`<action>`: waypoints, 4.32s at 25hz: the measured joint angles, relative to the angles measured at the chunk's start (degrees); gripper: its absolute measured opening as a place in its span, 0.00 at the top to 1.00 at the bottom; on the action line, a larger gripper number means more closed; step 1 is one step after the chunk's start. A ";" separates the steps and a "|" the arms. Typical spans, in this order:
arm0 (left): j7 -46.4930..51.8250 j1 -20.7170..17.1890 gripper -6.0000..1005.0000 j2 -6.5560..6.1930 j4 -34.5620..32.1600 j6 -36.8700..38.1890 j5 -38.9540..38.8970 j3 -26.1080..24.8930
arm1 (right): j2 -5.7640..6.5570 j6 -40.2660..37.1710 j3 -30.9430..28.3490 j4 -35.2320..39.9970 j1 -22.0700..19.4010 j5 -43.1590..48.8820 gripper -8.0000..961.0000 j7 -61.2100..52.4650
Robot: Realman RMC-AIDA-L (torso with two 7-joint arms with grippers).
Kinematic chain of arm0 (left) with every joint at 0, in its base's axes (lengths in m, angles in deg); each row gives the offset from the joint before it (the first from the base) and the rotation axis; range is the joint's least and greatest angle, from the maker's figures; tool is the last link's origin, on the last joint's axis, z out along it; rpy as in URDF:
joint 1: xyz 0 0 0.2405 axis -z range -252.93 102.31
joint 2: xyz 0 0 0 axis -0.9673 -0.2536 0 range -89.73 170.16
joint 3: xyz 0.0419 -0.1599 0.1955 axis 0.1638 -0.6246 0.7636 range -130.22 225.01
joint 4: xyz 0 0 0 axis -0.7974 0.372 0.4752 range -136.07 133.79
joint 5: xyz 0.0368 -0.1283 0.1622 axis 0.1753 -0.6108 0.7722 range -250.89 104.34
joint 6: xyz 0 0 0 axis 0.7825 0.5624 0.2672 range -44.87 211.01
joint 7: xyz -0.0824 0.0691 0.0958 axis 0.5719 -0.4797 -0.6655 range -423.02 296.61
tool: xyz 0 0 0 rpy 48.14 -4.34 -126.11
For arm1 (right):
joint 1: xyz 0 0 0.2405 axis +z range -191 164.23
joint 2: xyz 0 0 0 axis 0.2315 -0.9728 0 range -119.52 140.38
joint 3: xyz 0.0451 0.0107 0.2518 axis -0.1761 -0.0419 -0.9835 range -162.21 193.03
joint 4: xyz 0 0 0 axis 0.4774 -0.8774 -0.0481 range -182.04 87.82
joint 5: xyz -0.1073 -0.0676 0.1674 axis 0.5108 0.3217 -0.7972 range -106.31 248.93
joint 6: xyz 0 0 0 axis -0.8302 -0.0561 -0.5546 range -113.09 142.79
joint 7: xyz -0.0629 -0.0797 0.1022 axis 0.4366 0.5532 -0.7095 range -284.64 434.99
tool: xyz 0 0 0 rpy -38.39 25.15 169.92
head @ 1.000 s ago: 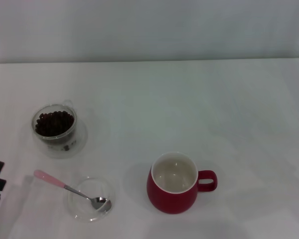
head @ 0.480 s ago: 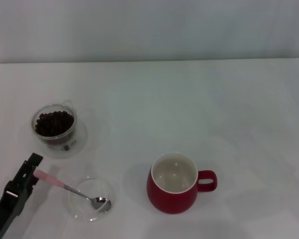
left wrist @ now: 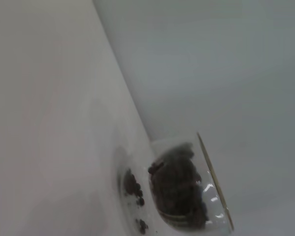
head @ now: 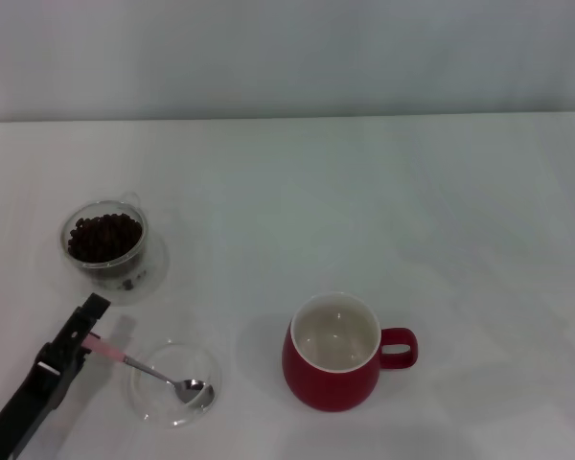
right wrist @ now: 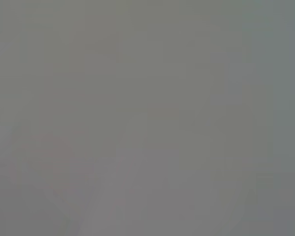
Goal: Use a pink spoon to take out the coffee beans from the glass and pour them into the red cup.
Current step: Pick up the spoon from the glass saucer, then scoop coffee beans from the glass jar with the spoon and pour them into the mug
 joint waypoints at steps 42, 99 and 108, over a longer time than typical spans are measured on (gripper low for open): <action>-3.09 -0.57 0.63 -0.44 -0.26 0.07 2.21 -0.17 | -0.18 -1.07 0.00 -2.14 -0.35 0.00 0.45 -0.25; 33.93 8.73 0.87 -19.88 -50.51 -10.62 31.29 4.21 | -0.35 -15.09 10.68 -21.87 -1.65 3.93 0.45 8.01; 37.17 15.85 0.87 -19.02 -50.84 -12.38 42.46 4.17 | -0.35 -14.29 10.73 -22.70 -2.08 4.31 0.45 7.84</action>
